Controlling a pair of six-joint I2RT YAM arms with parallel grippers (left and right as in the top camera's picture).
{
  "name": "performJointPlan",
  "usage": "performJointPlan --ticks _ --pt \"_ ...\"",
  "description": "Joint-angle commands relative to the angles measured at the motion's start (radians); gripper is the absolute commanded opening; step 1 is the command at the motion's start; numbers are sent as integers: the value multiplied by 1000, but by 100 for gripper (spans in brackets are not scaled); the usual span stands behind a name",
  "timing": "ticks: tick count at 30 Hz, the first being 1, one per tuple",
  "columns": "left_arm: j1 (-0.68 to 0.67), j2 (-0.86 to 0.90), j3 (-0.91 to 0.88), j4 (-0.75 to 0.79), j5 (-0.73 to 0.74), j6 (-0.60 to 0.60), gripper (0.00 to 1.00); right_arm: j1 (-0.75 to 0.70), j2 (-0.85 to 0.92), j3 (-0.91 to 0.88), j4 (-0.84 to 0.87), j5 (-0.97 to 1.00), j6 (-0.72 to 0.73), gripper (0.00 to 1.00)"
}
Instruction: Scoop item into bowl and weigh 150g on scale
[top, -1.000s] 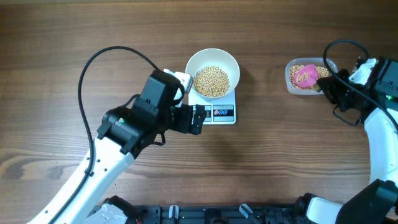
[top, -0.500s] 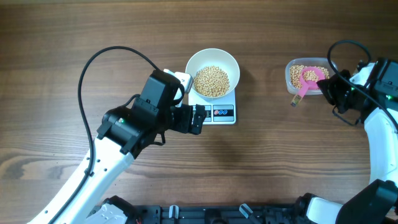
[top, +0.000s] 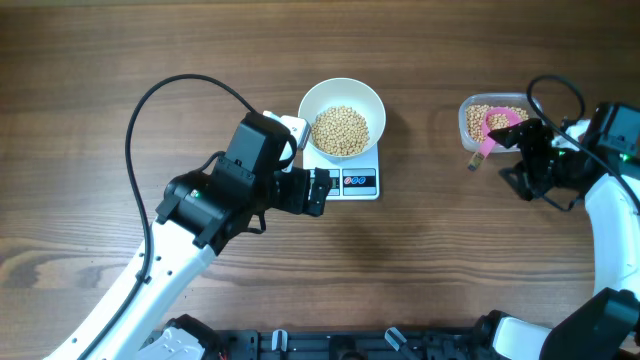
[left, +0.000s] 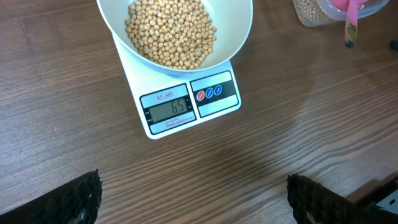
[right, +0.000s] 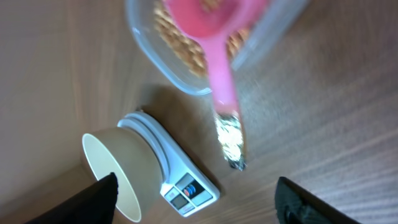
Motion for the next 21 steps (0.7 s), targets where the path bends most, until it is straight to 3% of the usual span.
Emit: performJointPlan --ticks 1,8,10,12,15,18,21 --pt "-5 -1 -4 2 -10 21 100 22 -13 -92 22 -40 123 84" --pt "-5 -1 -4 2 -10 21 100 52 -13 -204 189 -15 301 89" --pt "-5 -1 -4 2 -10 21 100 65 -13 -266 345 -13 380 80" --pt "-5 -1 -4 2 -10 21 100 74 -13 -285 415 -15 380 78" --pt "-5 -1 -4 2 -10 21 100 92 -13 -290 432 -4 394 74" --pt "-5 -1 -4 2 -10 21 100 111 -13 -290 432 27 403 63" --pt "-5 -1 -4 2 -10 21 100 130 -13 -290 415 81 404 62"
